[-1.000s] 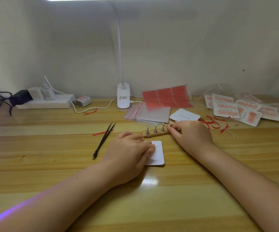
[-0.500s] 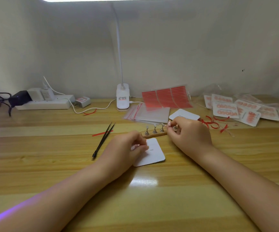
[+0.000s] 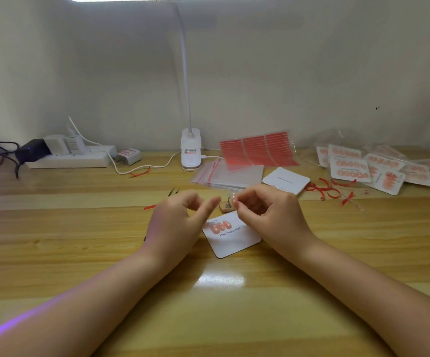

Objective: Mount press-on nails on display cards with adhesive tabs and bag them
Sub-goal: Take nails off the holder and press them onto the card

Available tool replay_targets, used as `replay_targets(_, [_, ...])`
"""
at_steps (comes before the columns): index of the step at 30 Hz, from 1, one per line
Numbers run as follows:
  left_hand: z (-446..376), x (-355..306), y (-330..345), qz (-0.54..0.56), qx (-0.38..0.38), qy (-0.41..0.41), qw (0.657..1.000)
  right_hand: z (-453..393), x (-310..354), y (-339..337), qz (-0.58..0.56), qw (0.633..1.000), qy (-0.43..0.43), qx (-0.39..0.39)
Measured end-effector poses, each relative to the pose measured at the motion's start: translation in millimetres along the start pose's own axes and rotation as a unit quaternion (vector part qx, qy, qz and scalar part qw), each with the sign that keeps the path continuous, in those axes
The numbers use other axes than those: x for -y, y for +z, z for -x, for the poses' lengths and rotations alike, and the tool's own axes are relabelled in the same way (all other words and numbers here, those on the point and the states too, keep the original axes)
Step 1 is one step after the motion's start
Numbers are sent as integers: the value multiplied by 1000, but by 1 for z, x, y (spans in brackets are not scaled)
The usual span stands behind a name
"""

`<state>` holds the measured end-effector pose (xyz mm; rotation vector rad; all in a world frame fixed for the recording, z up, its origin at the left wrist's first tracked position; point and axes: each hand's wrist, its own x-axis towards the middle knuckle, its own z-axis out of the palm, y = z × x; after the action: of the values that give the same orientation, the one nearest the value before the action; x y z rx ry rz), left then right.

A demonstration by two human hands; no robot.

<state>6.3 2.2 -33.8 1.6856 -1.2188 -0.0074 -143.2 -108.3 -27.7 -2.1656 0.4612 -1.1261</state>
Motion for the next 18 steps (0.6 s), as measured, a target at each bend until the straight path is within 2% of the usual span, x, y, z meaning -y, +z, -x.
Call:
replay_targets(4, [0,2,2,-7,27,34,999,1,1,2,7,1000,-11,4])
replay_targets(8, [2,-4,0,-31,44,107,993,2,4,2,23,999,-47,14])
replay_targets(11, [2,-5,1,-36,32,128,991,2,6,1,45,996,-77,21])
replay_targets(18, [3,-5,2,-27,3,154,988,3,5,1,40,995,-81,36])
